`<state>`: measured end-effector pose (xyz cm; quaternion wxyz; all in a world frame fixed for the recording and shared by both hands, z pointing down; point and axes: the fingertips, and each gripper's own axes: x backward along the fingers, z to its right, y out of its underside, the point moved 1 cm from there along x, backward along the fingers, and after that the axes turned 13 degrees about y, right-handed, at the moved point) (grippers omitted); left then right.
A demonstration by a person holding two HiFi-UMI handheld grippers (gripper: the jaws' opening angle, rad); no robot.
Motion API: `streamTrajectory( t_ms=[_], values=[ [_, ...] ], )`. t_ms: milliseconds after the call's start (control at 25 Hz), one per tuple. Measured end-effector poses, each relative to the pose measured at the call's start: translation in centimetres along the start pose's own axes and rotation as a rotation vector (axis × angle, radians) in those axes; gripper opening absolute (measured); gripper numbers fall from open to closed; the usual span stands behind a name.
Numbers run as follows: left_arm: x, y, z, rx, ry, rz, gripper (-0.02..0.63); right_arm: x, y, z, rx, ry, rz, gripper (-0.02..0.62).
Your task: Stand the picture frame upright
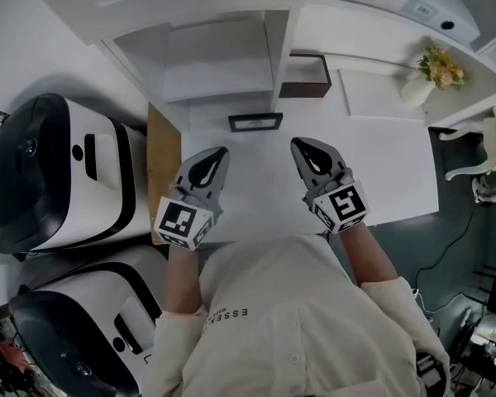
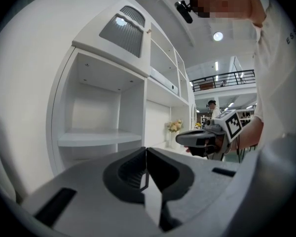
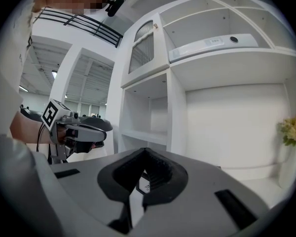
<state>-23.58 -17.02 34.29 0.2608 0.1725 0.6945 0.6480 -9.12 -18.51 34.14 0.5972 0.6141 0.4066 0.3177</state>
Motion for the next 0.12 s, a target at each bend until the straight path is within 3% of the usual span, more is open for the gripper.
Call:
streamTrajectory(
  t_ms=[120],
  values=[
    [-0.13, 0.19, -0.06, 0.006, 0.006, 0.000, 0.003, -0.17, 0.27, -0.02, -0.001, -0.004, -0.012, 0.015]
  ],
)
